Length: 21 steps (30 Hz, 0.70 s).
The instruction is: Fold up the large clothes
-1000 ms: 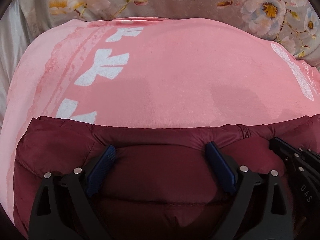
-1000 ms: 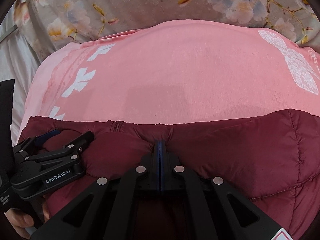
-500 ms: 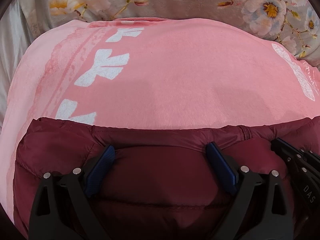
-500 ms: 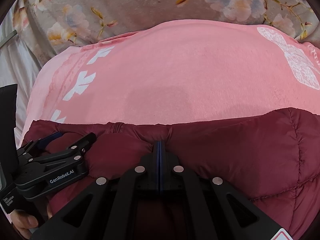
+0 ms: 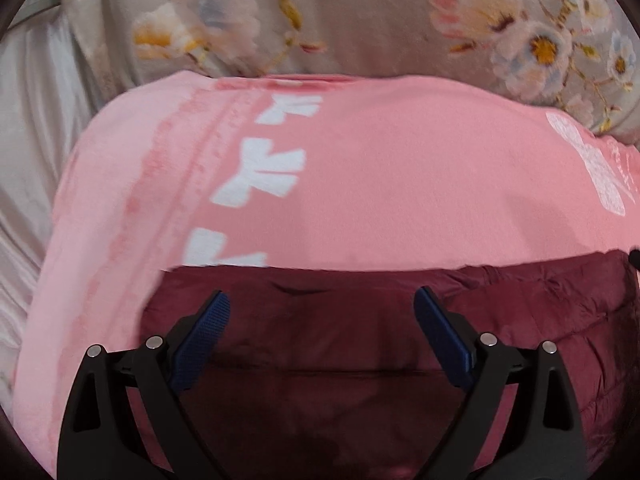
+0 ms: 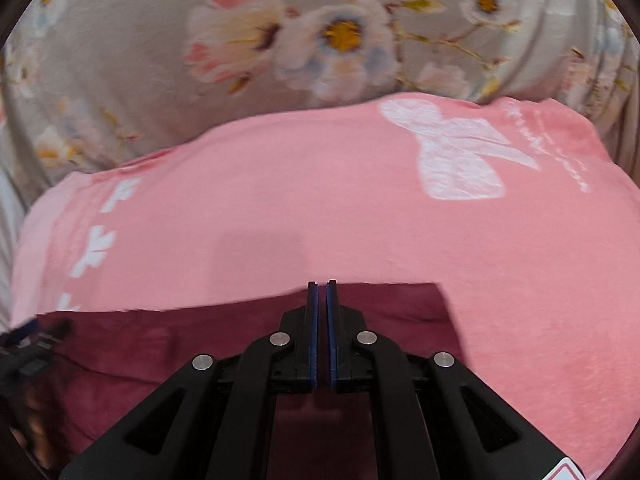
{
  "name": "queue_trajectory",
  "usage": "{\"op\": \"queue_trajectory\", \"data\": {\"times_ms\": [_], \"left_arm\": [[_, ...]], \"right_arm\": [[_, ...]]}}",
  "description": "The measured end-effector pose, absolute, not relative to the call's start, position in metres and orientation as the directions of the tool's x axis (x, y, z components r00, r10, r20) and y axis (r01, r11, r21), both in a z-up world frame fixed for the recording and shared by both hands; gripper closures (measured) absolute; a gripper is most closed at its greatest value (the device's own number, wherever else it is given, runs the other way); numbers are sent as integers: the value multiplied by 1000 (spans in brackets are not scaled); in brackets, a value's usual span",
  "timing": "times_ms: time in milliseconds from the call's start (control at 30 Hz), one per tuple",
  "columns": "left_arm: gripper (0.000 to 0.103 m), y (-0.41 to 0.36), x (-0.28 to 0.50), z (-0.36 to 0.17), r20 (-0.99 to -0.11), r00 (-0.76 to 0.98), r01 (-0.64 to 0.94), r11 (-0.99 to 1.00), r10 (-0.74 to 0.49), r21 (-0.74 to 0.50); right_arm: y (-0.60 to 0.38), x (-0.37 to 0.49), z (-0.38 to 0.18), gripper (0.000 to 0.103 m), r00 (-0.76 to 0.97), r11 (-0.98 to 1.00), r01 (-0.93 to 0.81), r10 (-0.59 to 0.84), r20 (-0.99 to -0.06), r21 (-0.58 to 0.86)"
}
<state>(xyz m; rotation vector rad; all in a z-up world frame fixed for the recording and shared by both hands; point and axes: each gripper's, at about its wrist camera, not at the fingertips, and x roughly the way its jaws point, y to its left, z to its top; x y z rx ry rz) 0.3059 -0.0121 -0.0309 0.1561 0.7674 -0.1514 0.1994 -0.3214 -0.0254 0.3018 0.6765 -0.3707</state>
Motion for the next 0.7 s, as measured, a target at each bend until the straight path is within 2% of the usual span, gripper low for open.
{"op": "queue_trajectory", "data": {"times_ms": [133, 233, 367, 700], "left_arm": [[12, 34, 323, -29, -709, 705, 88, 993, -9, 75], [12, 62, 340, -51, -749, 662, 26, 997, 39, 76], [11, 72, 346, -78, -776, 630, 20, 999, 9, 28], [5, 76, 341, -91, -775, 631, 1, 1000, -19, -24]], "right_arm": [[-337, 189, -52, 98, 685, 871, 451, -197, -701, 196], [-340, 183, -59, 98, 683, 863, 461, -197, -703, 206], [-342, 182, -65, 99, 672, 856, 472, -194, -714, 211], [-340, 185, -68, 100, 654, 854, 488, -218, -725, 183]]}}
